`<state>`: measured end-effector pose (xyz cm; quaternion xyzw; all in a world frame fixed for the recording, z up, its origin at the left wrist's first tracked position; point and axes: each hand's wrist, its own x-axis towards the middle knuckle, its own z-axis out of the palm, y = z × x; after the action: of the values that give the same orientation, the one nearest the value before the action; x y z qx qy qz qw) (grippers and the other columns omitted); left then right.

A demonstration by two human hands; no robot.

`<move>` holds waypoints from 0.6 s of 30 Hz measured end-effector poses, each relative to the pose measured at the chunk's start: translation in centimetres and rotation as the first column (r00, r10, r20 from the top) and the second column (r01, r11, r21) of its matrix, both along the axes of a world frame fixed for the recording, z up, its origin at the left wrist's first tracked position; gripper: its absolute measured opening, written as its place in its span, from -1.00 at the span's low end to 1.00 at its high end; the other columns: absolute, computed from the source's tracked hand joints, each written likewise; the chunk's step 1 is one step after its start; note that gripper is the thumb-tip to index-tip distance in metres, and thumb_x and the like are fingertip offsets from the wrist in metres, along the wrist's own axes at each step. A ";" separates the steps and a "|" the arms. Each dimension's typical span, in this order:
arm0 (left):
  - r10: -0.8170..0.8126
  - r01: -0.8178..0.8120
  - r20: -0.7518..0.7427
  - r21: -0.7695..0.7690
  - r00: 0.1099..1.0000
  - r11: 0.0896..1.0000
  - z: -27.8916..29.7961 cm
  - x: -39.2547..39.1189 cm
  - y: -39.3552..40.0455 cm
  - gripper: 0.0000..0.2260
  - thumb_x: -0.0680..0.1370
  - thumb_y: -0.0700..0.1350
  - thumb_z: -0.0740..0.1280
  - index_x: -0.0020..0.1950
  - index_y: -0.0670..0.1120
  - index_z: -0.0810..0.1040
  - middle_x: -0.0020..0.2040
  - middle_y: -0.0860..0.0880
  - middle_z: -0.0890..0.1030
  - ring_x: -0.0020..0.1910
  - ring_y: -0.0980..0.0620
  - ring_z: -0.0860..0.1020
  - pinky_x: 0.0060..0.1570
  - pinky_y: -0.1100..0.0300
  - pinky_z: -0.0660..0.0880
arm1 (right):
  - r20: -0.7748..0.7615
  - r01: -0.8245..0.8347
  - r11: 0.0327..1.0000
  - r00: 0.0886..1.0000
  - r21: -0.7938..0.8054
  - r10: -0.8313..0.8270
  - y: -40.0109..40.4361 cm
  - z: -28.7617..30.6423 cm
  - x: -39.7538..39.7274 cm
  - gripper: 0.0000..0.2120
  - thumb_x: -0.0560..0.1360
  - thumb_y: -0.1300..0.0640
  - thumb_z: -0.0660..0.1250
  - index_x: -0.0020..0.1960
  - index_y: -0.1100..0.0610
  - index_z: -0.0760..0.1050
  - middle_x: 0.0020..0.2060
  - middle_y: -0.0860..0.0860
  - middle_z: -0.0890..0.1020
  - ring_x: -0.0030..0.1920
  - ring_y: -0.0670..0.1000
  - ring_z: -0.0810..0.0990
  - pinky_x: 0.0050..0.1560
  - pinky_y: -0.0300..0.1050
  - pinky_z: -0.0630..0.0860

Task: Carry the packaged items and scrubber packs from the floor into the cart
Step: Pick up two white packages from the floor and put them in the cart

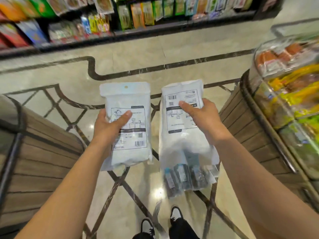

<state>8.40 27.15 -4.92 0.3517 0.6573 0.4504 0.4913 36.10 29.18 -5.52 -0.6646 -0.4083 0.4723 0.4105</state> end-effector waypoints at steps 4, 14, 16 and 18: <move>-0.037 0.038 -0.007 0.018 0.999 0.999 5.9 1.9 -0.8 -0.64 0.49 -0.06 0.59 0.22 0.04 0.55 0.03 0.07 0.74 -0.08 0.10 0.74 -0.36 0.28 0.62 | -0.039 0.038 0.998 0.999 0.047 -0.036 -0.2 5.5 1.5 -0.59 0.29 -0.14 0.63 0.03 0.03 0.68 -0.06 -0.07 0.79 0.01 0.03 0.77 0.20 0.14 0.67; -0.200 0.198 0.013 0.082 0.980 0.977 11.3 4.7 -0.6 -0.52 0.47 -0.01 0.61 0.33 0.01 0.54 0.07 0.00 0.76 -0.10 0.04 0.77 -0.19 0.12 0.65 | -0.083 0.159 0.977 0.985 0.139 -0.148 -4.2 11.2 5.5 -0.37 0.15 -0.21 0.62 0.12 0.10 0.68 -0.03 -0.02 0.79 0.00 0.07 0.79 0.15 0.17 0.68; -0.262 0.261 0.011 0.078 0.965 0.962 11.5 5.3 0.0 -0.50 0.46 0.00 0.61 0.35 0.01 0.54 0.09 -0.01 0.76 -0.04 -0.02 0.77 -0.11 0.05 0.67 | -0.096 0.210 0.966 0.976 0.154 -0.197 -5.8 11.8 6.0 -0.44 0.22 -0.13 0.64 0.13 0.11 0.68 -0.03 0.00 0.80 -0.01 0.08 0.79 0.14 0.19 0.69; -0.341 0.340 0.001 0.072 0.940 0.938 11.8 6.2 0.4 -0.49 0.46 0.01 0.61 0.35 0.01 0.54 0.11 -0.02 0.75 0.02 -0.08 0.75 -0.01 -0.02 0.67 | -0.095 0.277 0.947 0.960 0.160 -0.265 -7.8 12.3 6.5 -0.45 0.25 -0.10 0.64 0.16 0.11 0.67 -0.03 0.01 0.80 -0.02 0.07 0.79 0.12 0.18 0.70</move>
<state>14.61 27.59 6.92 0.4744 0.5668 0.3841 0.5534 42.59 21.42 6.75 -0.6592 -0.3370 0.3983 0.5416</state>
